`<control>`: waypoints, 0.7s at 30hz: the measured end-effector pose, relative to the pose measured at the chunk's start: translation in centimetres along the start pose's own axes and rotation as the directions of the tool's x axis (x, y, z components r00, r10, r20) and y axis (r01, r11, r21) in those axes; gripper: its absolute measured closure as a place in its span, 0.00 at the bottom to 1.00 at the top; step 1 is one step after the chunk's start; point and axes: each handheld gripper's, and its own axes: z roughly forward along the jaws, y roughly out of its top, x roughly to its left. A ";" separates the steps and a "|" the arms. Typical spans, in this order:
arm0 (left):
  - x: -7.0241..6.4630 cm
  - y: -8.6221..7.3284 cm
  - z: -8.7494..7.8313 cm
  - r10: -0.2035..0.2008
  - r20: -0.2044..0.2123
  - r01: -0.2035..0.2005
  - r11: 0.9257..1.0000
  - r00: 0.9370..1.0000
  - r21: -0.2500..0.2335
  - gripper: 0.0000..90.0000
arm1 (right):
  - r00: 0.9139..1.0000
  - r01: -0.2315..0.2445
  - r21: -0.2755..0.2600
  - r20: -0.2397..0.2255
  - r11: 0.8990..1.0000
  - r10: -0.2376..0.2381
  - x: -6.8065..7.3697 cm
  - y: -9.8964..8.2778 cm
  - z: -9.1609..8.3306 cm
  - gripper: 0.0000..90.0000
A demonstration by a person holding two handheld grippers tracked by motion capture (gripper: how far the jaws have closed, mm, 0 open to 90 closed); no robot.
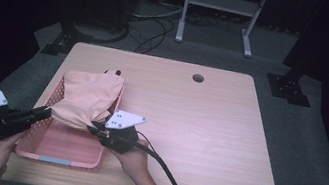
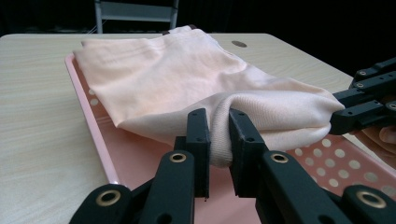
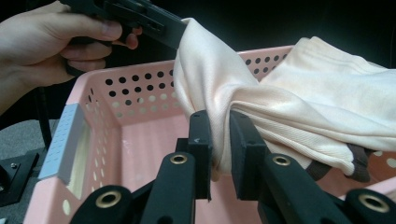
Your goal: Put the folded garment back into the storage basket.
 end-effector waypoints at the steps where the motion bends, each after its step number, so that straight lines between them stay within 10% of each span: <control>1: 0.0 0.0 0.0 0.000 0.000 0.000 1.000 1.000 0.001 0.90 | 1.000 0.003 0.001 -0.001 1.000 -0.003 0.1 0.0 0.0 0.89; 21: 0.1 -0.6 -0.2 -0.015 -0.001 0.015 1.000 1.000 0.000 0.90 | 1.000 -0.005 0.013 -0.015 1.000 0.005 0.2 -0.5 0.5 0.89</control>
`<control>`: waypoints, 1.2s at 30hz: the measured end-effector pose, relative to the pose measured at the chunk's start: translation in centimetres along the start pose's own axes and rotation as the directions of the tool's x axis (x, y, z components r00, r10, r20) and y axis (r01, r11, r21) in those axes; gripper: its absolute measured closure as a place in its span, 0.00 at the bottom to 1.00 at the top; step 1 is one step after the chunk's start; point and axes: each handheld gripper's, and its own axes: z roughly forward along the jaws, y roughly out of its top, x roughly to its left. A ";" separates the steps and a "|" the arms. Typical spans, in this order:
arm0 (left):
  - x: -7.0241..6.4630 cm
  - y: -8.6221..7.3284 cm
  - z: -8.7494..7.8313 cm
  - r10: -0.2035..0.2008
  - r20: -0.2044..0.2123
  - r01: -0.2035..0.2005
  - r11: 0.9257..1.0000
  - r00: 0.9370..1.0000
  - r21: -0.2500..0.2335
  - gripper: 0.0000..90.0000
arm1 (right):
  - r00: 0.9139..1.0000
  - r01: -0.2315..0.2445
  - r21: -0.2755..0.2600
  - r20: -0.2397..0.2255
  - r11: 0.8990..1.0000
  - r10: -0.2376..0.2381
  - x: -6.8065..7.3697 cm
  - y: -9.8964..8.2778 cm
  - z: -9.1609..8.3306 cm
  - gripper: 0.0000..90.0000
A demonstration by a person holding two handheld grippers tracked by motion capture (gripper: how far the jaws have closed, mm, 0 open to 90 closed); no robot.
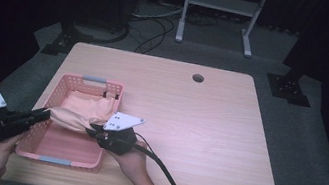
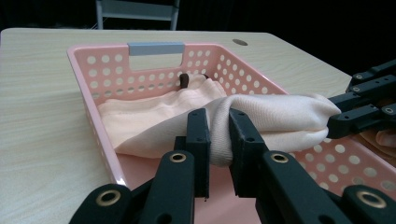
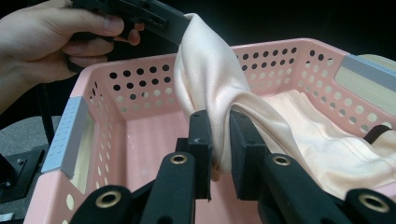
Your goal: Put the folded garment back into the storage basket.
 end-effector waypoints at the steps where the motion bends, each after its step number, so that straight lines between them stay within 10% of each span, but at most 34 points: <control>1: 0.0 -0.1 0.0 -0.001 0.000 0.001 1.000 1.000 0.000 0.90 | 1.000 0.001 0.000 0.000 1.000 -0.001 0.0 0.0 0.0 0.89; 36: -1.2 -1.9 -0.8 -0.014 -0.029 0.016 0.998 0.999 0.062 0.89 | 0.998 -0.010 0.059 -0.067 0.998 0.014 0.4 -0.9 0.1 0.86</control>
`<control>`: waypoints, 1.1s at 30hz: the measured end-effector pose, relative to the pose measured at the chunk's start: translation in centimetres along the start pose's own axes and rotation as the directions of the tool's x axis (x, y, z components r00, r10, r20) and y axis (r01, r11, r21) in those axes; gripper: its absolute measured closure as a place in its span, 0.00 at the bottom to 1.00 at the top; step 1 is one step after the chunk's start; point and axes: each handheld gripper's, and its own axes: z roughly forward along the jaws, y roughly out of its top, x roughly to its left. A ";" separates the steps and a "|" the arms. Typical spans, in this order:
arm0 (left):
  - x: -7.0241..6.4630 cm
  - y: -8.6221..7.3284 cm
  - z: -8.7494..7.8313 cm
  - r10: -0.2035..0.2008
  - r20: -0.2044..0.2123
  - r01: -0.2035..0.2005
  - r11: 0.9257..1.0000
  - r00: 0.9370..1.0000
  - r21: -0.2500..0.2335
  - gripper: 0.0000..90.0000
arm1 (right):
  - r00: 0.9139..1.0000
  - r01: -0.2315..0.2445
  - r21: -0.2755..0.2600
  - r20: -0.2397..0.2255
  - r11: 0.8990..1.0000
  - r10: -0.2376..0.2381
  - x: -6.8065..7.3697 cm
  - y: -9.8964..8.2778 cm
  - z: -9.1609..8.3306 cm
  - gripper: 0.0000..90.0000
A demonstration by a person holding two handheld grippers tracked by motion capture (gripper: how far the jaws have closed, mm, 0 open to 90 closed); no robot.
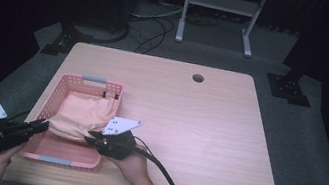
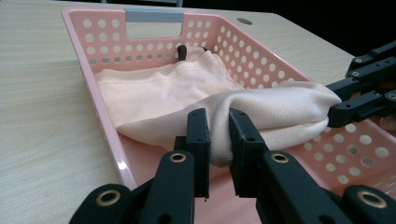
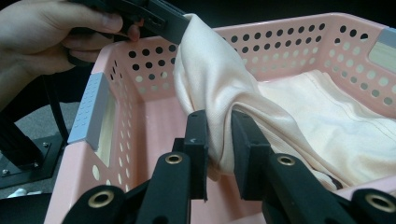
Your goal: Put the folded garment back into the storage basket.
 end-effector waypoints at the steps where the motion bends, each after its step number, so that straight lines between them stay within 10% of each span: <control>1: 0.0 0.0 0.0 0.001 -0.002 -0.001 1.000 1.000 0.002 0.89 | 1.000 -0.002 0.000 -0.003 1.000 0.002 0.0 0.0 0.0 0.85; 33: -0.2 0.0 0.0 0.007 -0.005 -0.007 1.000 1.000 0.011 0.90 | 0.998 -0.057 -0.014 -0.026 0.998 0.056 -0.6 -0.2 0.0 0.40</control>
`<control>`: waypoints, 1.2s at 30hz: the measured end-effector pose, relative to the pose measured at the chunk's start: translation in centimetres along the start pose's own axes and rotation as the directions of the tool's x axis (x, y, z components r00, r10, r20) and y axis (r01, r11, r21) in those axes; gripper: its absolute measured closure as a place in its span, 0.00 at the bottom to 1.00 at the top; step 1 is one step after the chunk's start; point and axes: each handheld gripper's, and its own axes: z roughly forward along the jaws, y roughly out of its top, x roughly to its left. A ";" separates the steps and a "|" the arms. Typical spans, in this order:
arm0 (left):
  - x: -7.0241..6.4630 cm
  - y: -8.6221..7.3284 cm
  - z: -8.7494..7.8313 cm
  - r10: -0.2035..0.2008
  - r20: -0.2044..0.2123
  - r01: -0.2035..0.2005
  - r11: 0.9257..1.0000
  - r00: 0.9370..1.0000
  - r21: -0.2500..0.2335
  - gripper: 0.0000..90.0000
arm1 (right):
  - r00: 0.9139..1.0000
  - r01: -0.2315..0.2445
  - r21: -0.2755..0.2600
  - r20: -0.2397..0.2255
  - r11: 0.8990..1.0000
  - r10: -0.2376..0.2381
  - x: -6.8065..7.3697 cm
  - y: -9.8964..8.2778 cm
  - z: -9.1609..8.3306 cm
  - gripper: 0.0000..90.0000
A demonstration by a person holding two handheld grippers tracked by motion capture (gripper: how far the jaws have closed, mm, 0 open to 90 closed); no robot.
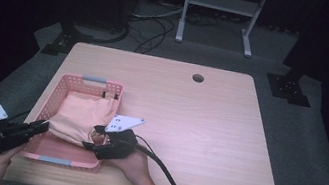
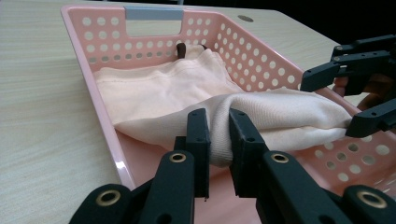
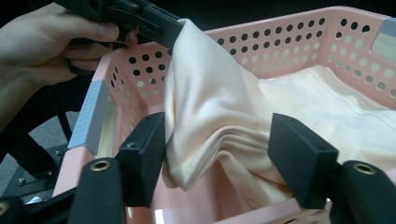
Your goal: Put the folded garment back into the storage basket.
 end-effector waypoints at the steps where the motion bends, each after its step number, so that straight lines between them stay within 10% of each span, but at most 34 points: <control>1: 0.0 0.0 0.0 -0.001 0.001 0.001 1.000 1.000 0.000 0.89 | 1.000 0.001 -0.002 0.002 1.000 -0.001 0.0 0.0 0.0 0.38; 17: 0.0 0.0 0.0 -0.002 0.004 0.002 1.000 1.000 0.000 0.89 | 0.998 0.011 -0.045 0.068 0.999 -0.008 0.0 0.0 0.0 0.04; 36: 0.0 0.0 0.0 0.003 0.015 -0.003 1.000 1.000 0.002 0.86 | 0.997 0.020 -0.098 0.075 0.995 -0.013 0.1 0.0 -0.7 0.00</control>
